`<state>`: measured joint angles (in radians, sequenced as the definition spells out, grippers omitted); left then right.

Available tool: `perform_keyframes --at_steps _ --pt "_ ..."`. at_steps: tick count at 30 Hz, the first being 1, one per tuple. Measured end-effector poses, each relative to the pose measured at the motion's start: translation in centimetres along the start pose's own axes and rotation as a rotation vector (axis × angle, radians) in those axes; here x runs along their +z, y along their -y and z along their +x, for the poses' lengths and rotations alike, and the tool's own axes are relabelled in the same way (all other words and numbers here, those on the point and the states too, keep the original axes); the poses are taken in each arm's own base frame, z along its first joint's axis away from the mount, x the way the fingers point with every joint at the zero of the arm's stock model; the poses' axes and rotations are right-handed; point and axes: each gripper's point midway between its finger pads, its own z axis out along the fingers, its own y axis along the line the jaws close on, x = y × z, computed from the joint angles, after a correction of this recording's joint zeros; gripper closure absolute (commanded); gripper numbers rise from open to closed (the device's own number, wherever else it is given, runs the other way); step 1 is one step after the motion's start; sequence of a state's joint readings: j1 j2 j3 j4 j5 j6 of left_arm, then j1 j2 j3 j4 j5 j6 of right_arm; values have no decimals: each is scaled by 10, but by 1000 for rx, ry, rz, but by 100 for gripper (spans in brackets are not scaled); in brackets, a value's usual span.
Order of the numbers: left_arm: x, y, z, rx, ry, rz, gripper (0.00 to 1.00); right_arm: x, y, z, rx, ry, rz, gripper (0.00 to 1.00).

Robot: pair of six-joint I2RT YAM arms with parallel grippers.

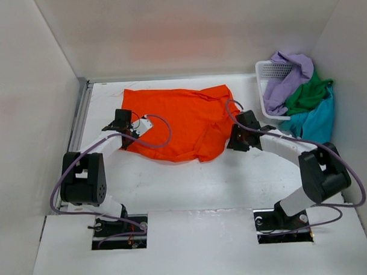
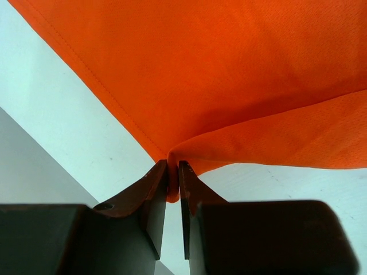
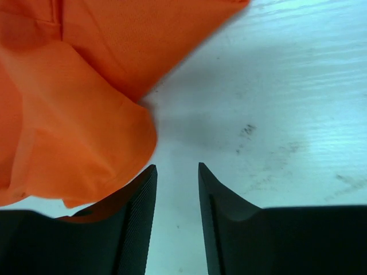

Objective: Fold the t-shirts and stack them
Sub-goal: Flatten out the tshirt

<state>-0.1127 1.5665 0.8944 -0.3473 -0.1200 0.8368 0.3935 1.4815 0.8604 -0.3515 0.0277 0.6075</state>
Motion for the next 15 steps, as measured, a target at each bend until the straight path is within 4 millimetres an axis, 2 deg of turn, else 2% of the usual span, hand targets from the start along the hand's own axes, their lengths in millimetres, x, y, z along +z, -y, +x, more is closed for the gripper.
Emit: perform_keyframes --at_steps 5,12,13,14,15 --pt "0 4 -2 1 5 4 86 24 -8 11 -21 -43 -12 57" --pt "-3 10 4 -5 -3 12 86 33 -24 14 -23 -43 -54 58" --pt "-3 10 5 -6 -4 12 86 36 -24 17 -24 -53 -53 61" --pt "-3 11 5 -6 -4 13 87 38 -29 15 -24 -51 -60 69" --pt "-4 12 6 -6 -4 12 87 41 -32 12 -20 -48 -65 82"
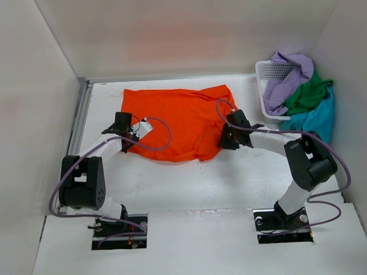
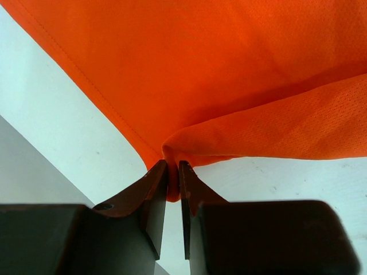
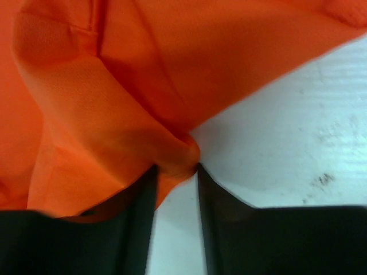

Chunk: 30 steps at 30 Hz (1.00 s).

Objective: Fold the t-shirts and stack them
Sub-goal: Flatten out the tshirt

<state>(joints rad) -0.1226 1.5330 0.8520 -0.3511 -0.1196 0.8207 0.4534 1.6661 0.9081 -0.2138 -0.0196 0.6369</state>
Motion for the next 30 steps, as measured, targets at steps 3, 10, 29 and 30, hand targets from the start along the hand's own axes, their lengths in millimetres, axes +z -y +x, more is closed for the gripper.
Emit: perform_keyframes --at_steps 3,10,29,30 --pt "-3 -1 1 -2 1 -4 88 5 -3 -1 18 -4 -7 100" --pt "-41 -5 11 -4 9 -33 90 -38 19 33 67 -39 21 100" --pt "-85 57 56 103 -124 159 89 -163 -9 87 91 -94 -54 100" --pt "-82 57 55 99 -127 167 89 -160 -14 74 88 -79 -55 100"
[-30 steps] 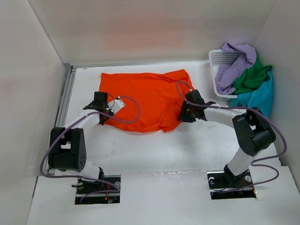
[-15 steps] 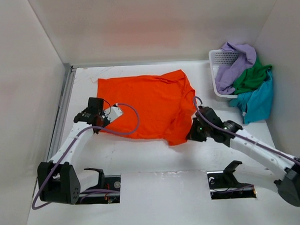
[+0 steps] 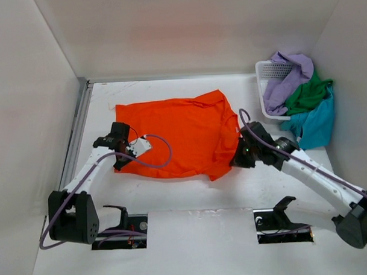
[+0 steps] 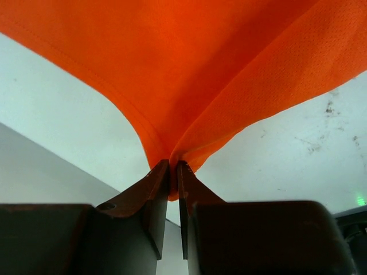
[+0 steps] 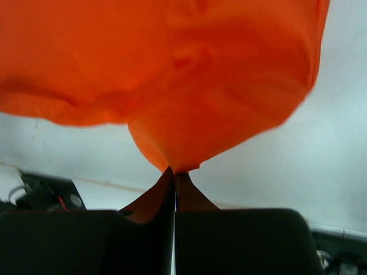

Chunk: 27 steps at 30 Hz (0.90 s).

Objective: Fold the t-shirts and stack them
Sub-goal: Flatten out the tshirt

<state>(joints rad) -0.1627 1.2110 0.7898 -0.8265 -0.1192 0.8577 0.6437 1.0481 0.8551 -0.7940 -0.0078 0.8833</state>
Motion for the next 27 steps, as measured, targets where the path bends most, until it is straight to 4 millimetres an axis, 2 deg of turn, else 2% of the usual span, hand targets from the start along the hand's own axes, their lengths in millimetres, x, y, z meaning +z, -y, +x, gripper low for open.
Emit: perform_keyframes --at_steps 4,7,8,9,10,13,16,19,21,23,27 --pt "11 -15 -8 -55 4 52 85 17 -12 -50 -36 50 25 100" --pt "21 -35 -15 -103 18 63 64 38 -15 -88 -87 75 52 100" --pt "24 -42 -17 -122 22 65 60 40 -15 -91 -91 77 54 100" --pt "28 -50 -19 -137 28 58 52 51 -13 -100 -107 74 68 100" --pt "31 -59 -19 -161 34 48 49 58 -11 -104 -116 71 76 100" --pt "29 -74 -19 -198 55 13 46 75 -4 -104 -139 41 100 100" --pt "16 -86 -21 -204 91 -36 46 83 -3 -102 -150 24 101 100" --pt "-6 -77 -34 -88 145 -66 48 85 -7 -104 -154 33 82 100" --pt "-6 -66 -35 -28 145 -56 51 85 -10 -107 -155 42 67 100" --pt "9 -49 -28 23 104 -9 55 86 -14 -108 -155 47 52 100" --pt "37 -32 -10 47 3 83 55 87 -17 -107 -155 43 31 100"
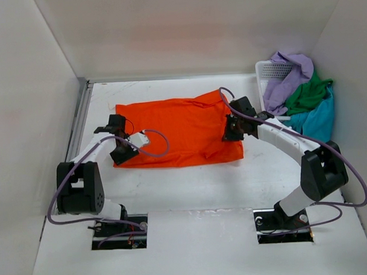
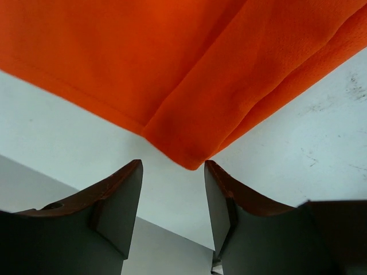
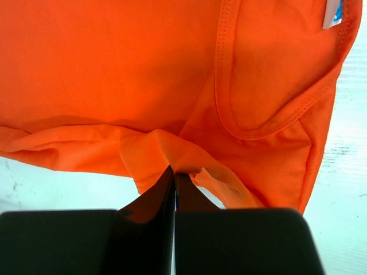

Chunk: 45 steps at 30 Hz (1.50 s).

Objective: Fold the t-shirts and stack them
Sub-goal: Flatten out the tshirt

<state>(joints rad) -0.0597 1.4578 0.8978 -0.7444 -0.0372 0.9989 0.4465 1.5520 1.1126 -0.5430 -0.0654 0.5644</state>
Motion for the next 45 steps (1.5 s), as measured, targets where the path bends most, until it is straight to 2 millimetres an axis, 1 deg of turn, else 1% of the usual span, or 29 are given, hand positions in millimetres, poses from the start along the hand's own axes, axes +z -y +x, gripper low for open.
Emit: perform_keyframes --at_steps 2,6,9,12,16,17,19,21,24,28,31,35,37,39,40,41,43,45 --pt "5 2 2 11 -19 16 55 0 -1 0 0 -2 -6 100" --pt "5 6 -1 39 -23 25 55 2 0 2 3 -6 -12 100" --pt "7 8 -2 48 -27 33 63 2 1 3 6 -10 -16 100" --pt "14 11 2 43 -51 59 69 3 -1 1 6 -4 -26 100" --pt "23 14 9 32 -82 92 89 2 -2 1 7 -7 -33 100" --pt "24 15 10 29 -84 95 92 2 -2 1 8 -7 -33 100" --pt "24 15 11 18 -86 96 94 3 0 1 11 -8 -32 100" --pt "23 13 13 5 -86 91 95 4 3 6 13 -16 -26 100" --pt "15 9 14 -17 -70 67 96 1 9 15 14 -25 -17 100" --pt "-15 0 10 -44 -7 -15 96 -13 14 23 21 -5 -19 100" --pt "-32 -1 7 -67 30 -50 96 -28 16 25 27 24 -29 100" --pt "-36 8 10 -104 38 -17 96 -39 16 26 33 43 -38 100" --pt "-38 9 9 -123 48 -6 95 -43 17 26 36 48 -37 100" --pt "-41 3 4 -149 70 0 94 -42 20 22 43 49 -28 100" --pt "-42 -4 1 -167 82 0 94 -40 22 18 48 53 -20 100" --pt "-42 -9 -2 -186 92 5 94 -37 24 11 55 57 -11 100" --pt "-36 -28 -10 -237 115 12 94 -30 25 -10 66 76 0 100" --pt "-29 -33 -12 -265 119 31 94 -20 25 -28 71 93 5 100"
